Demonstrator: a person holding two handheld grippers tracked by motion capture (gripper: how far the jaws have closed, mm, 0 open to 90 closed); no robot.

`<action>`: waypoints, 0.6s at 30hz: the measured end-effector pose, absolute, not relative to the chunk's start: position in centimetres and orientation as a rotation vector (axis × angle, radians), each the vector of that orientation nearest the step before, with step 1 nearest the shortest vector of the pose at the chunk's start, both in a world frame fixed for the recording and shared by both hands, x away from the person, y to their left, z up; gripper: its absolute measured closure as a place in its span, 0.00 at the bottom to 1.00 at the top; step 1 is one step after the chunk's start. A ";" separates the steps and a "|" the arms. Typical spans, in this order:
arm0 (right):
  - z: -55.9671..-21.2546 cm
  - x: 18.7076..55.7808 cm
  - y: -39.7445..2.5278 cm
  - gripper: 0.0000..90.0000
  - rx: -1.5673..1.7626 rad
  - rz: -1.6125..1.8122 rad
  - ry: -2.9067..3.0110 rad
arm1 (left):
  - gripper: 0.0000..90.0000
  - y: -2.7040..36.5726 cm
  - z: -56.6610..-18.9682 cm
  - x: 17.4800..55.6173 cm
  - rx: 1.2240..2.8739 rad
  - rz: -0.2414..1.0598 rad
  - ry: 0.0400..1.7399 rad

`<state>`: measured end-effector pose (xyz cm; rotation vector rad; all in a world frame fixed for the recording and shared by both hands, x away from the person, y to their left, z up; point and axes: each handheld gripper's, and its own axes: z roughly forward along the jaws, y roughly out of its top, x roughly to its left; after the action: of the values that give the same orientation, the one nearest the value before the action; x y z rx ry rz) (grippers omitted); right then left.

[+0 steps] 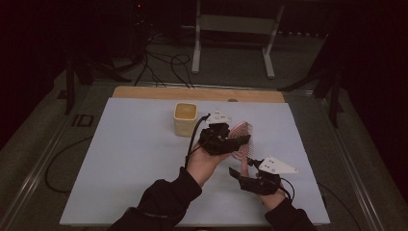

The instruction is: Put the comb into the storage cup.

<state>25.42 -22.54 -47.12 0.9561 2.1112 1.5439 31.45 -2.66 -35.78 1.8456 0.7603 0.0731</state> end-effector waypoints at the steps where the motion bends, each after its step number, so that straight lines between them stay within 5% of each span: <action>1: -47.1 25.4 -22.5 0.32 0.958 1.544 2.114 | 0.72 -2.6 -35.7 31.4 1.847 0.078 0.758; 5: -47.2 25.5 -22.7 0.16 0.955 1.565 2.134 | 0.72 -2.3 -35.5 31.5 1.848 0.093 0.750; 18: -47.5 25.5 -22.9 0.11 0.935 1.552 2.204 | 0.72 -0.8 -34.6 31.5 1.832 0.144 0.749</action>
<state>25.53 -22.86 -47.50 0.9347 2.2043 1.5521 31.48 -0.77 -34.55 1.8322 0.7486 0.1441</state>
